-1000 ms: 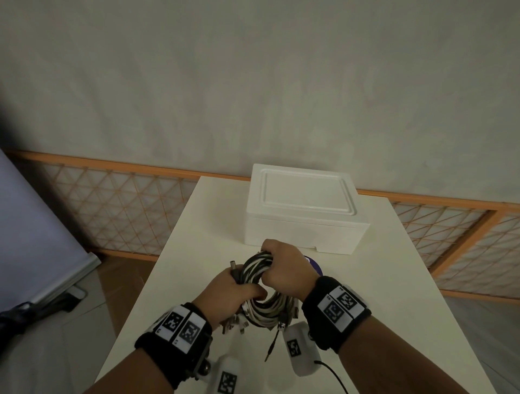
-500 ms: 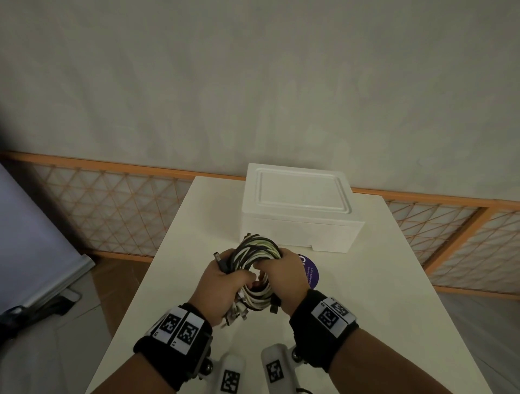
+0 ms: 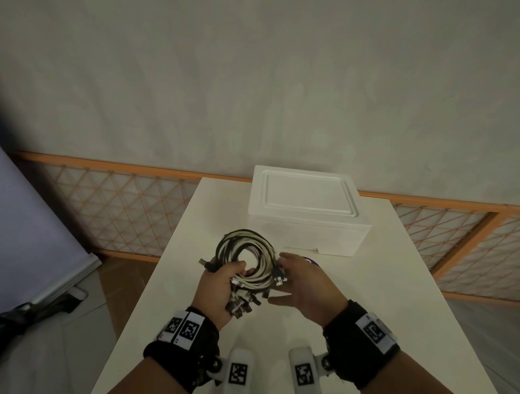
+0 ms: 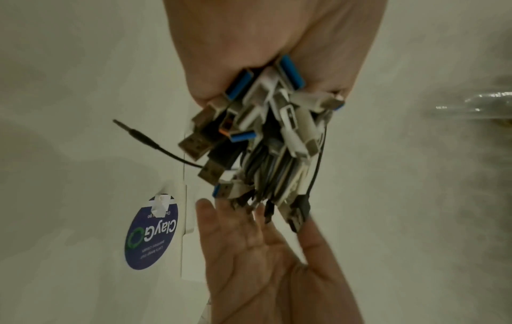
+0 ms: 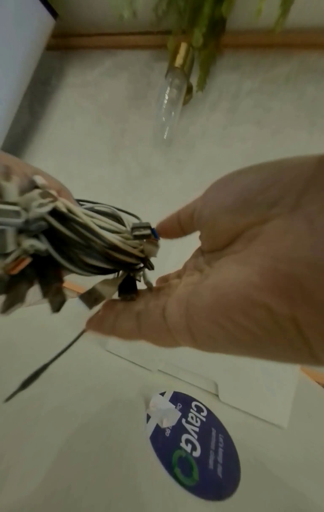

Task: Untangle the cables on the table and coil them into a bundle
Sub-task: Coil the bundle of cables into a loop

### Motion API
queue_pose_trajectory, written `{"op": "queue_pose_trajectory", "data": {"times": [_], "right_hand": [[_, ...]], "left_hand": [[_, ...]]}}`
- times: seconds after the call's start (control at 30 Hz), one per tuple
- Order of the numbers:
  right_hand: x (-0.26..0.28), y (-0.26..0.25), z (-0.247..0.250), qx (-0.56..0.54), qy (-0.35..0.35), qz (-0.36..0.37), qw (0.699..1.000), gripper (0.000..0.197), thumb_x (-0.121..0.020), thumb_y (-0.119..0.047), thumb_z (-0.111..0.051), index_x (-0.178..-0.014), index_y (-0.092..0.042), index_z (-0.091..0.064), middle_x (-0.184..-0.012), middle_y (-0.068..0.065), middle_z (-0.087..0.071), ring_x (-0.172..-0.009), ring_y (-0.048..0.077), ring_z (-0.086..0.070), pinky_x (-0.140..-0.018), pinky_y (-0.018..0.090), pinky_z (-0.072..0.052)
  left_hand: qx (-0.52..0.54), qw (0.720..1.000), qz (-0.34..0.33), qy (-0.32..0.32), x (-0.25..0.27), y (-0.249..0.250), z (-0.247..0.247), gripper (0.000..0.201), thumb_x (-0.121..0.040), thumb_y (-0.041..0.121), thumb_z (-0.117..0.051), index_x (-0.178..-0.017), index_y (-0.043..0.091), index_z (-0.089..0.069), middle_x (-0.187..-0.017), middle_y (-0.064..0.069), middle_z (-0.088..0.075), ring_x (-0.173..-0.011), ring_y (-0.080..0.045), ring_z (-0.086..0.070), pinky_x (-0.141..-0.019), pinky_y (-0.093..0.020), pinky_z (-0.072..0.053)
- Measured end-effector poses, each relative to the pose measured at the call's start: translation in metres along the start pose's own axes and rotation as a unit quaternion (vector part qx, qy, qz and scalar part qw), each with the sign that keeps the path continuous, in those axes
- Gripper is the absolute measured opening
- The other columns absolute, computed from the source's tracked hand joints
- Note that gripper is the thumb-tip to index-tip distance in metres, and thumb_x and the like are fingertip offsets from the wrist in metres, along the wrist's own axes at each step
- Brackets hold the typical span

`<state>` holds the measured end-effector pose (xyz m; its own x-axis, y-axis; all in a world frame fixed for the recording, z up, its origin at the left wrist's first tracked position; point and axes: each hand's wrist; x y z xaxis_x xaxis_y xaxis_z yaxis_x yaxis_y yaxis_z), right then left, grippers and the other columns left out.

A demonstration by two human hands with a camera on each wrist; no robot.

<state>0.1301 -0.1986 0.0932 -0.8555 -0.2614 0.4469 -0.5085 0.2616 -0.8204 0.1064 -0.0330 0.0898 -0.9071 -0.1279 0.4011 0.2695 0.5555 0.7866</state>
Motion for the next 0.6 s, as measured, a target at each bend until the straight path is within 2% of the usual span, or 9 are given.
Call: {"op": "queue_pose_trajectory", "data": {"times": [0.07, 0.13, 0.23, 0.3, 0.37, 0.47, 0.5, 0.53, 0.6], "right_hand": [[0.004, 0.007, 0.0, -0.025, 0.006, 0.022, 0.999, 0.033, -0.095, -0.007, -0.048, -0.128, -0.008, -0.047, -0.105, 0.015, -0.068, -0.087, 0.035, -0.068, -0.078, 0.047, -0.055], [0.01, 0.014, -0.005, -0.037, 0.013, 0.059, 0.998, 0.032, -0.094, 0.007, -0.04, -0.123, -0.004, -0.048, -0.104, 0.018, -0.068, -0.081, 0.034, -0.069, -0.072, 0.042, -0.058], [0.018, 0.024, -0.013, -0.027, 0.024, 0.098, 0.994, 0.04, -0.084, 0.021, -0.048, -0.112, -0.008, -0.049, -0.104, 0.019, -0.067, -0.076, 0.03, -0.07, -0.067, 0.037, -0.059], [0.019, 0.03, -0.017, -0.008, 0.023, 0.114, 0.993, 0.041, -0.079, 0.024, -0.053, -0.105, -0.006, -0.047, -0.107, 0.017, -0.067, -0.078, 0.03, -0.069, -0.068, 0.036, -0.058], [0.022, 0.029, -0.022, 0.005, 0.019, 0.117, 0.993, 0.035, -0.079, 0.024, -0.05, -0.098, -0.005, -0.046, -0.1, 0.014, -0.067, -0.077, 0.028, -0.068, -0.067, 0.034, -0.057], [0.023, 0.021, -0.024, 0.045, 0.034, 0.098, 0.994, 0.029, -0.081, 0.019, -0.05, -0.095, -0.006, -0.047, -0.1, 0.01, -0.066, -0.072, 0.025, -0.069, -0.058, 0.031, -0.054], [0.022, 0.017, -0.022, 0.104, 0.061, 0.102, 0.987, 0.027, -0.083, 0.015, -0.05, -0.096, -0.009, -0.048, -0.104, 0.008, -0.064, -0.069, 0.022, -0.069, -0.056, 0.03, -0.051], [0.02, 0.013, -0.018, 0.2, 0.107, 0.124, 0.966, 0.025, -0.086, 0.008, -0.051, -0.097, -0.014, -0.048, -0.106, 0.006, -0.063, -0.065, 0.016, -0.067, -0.055, 0.03, -0.049], [0.018, -0.002, -0.008, 0.391, 0.202, 0.2, 0.875, 0.024, -0.087, -0.004, -0.055, -0.1, -0.024, -0.048, -0.108, 0.001, -0.061, -0.063, 0.006, -0.059, -0.058, 0.029, -0.044]], "left_hand": [[0.021, 0.999, 0.005, 0.03, -0.002, 0.0, 0.0, 0.021, -0.085, 0.001, -0.059, -0.064, 0.002, -0.059, -0.063, -0.017, -0.064, -0.062, -0.032, -0.067, -0.065, -0.04, -0.057], [0.057, 0.997, 0.03, 0.039, -0.003, 0.0, -0.001, 0.022, -0.087, 0.003, -0.058, -0.064, 0.002, -0.056, -0.06, -0.015, -0.065, -0.057, -0.028, -0.067, -0.057, -0.034, -0.056], [0.111, 0.99, 0.09, 0.019, 0.001, 0.003, -0.001, 0.023, -0.088, 0.013, -0.059, -0.067, 0.006, -0.054, -0.062, -0.012, -0.065, -0.059, -0.027, -0.068, -0.056, -0.032, -0.054], [0.148, 0.982, 0.119, -0.002, 0.004, 0.005, -0.002, 0.025, -0.091, 0.018, -0.055, -0.068, 0.009, -0.051, -0.06, -0.011, -0.064, -0.055, -0.026, -0.066, -0.049, -0.03, -0.053], [0.17, 0.977, 0.127, -0.015, 0.008, 0.009, -0.004, 0.029, -0.095, 0.02, -0.049, -0.068, 0.011, -0.048, -0.054, -0.009, -0.061, -0.047, -0.022, -0.063, -0.044, -0.026, -0.051], [0.147, 0.983, 0.112, -0.015, 0.01, 0.01, -0.003, 0.029, -0.093, 0.017, -0.051, -0.066, 0.009, -0.051, -0.055, -0.01, -0.062, -0.049, -0.023, -0.064, -0.046, -0.027, -0.053], [0.112, 0.989, 0.094, -0.006, 0.008, 0.01, -0.001, 0.028, -0.091, 0.014, -0.054, -0.064, 0.007, -0.053, -0.056, -0.011, -0.062, -0.052, -0.024, -0.065, -0.049, -0.028, -0.054], [0.066, 0.996, 0.067, 0.002, 0.005, 0.01, 0.002, 0.027, -0.089, 0.01, -0.057, -0.062, 0.006, -0.054, -0.058, -0.012, -0.062, -0.055, -0.026, -0.066, -0.054, -0.03, -0.054], [-0.035, 0.999, 0.013, -0.002, 0.001, 0.015, 0.007, 0.023, -0.083, 0.005, -0.062, -0.061, 0.003, -0.056, -0.059, -0.014, -0.062, -0.06, -0.028, -0.066, -0.063, -0.033, -0.053]]}}
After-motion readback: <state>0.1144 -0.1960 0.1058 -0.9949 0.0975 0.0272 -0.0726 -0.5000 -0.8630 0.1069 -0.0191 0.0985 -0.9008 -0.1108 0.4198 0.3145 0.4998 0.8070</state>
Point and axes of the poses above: each hand's wrist, its own x-axis away from the middle knuckle, its own z-axis out of the back of the hand, y = z × x
